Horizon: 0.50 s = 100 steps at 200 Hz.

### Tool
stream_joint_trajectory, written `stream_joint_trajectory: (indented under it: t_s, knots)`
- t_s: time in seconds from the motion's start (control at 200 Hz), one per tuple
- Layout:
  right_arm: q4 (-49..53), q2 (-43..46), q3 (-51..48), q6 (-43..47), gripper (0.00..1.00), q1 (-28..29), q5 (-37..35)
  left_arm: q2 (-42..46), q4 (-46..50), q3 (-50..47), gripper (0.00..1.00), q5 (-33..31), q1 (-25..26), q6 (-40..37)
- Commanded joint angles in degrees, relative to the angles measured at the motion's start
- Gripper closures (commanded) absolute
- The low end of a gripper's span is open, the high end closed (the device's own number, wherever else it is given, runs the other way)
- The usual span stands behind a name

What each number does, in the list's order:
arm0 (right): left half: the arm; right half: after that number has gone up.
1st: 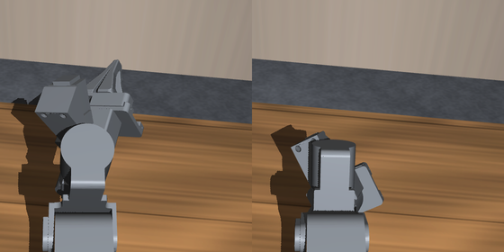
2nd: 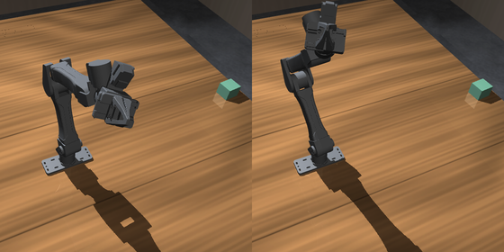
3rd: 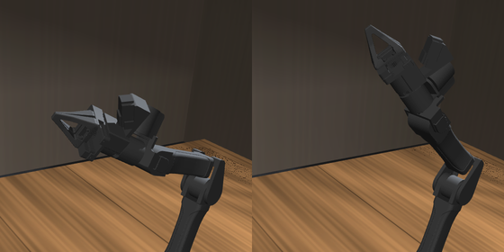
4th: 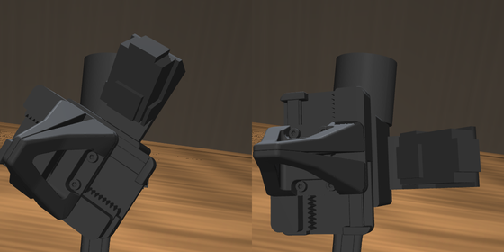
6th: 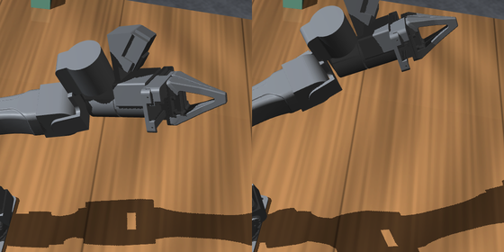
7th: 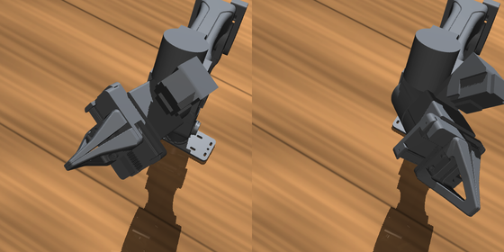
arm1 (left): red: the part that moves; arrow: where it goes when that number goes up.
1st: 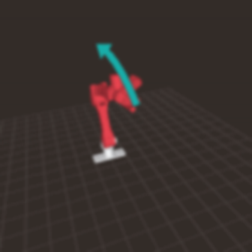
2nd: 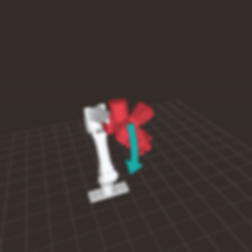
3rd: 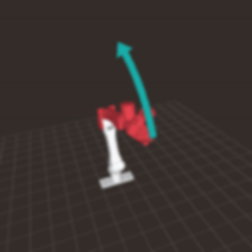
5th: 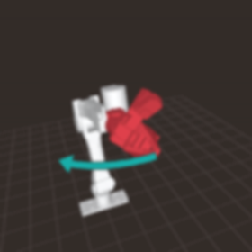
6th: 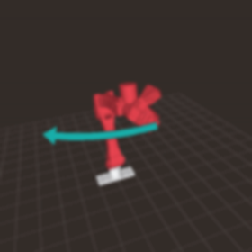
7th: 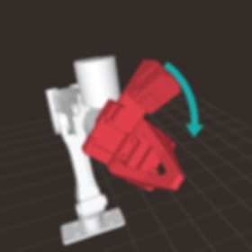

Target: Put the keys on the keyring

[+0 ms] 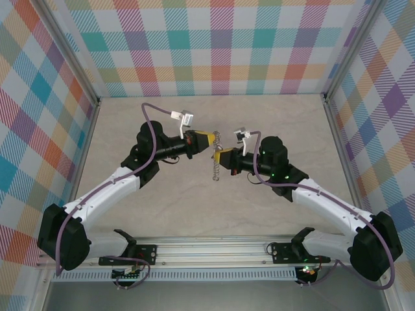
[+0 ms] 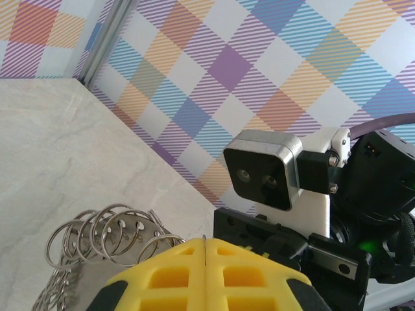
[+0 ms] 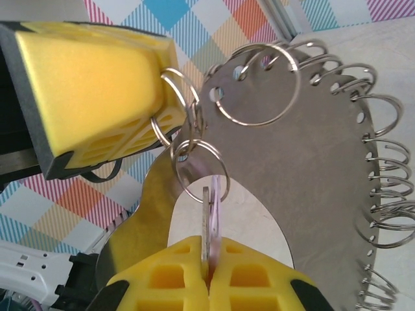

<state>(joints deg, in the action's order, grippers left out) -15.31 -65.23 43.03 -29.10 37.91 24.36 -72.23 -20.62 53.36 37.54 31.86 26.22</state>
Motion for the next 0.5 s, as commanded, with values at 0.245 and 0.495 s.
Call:
stream_joint_trajectory:
  t_s: [0.245, 0.495]
  knots:
    - [-0.89, -4.73, 4.26, 0.8, 1.0, 2.88, 2.92, 1.51, -7.28, -1.56, 1.0, -1.42, 0.4, 1.82]
    - [2.48, -2.15, 2.55, 1.01, 0.84, 2.87, -0.71, 1.23, -8.49, -2.72, 1.0, -3.11, 0.47, 2.36]
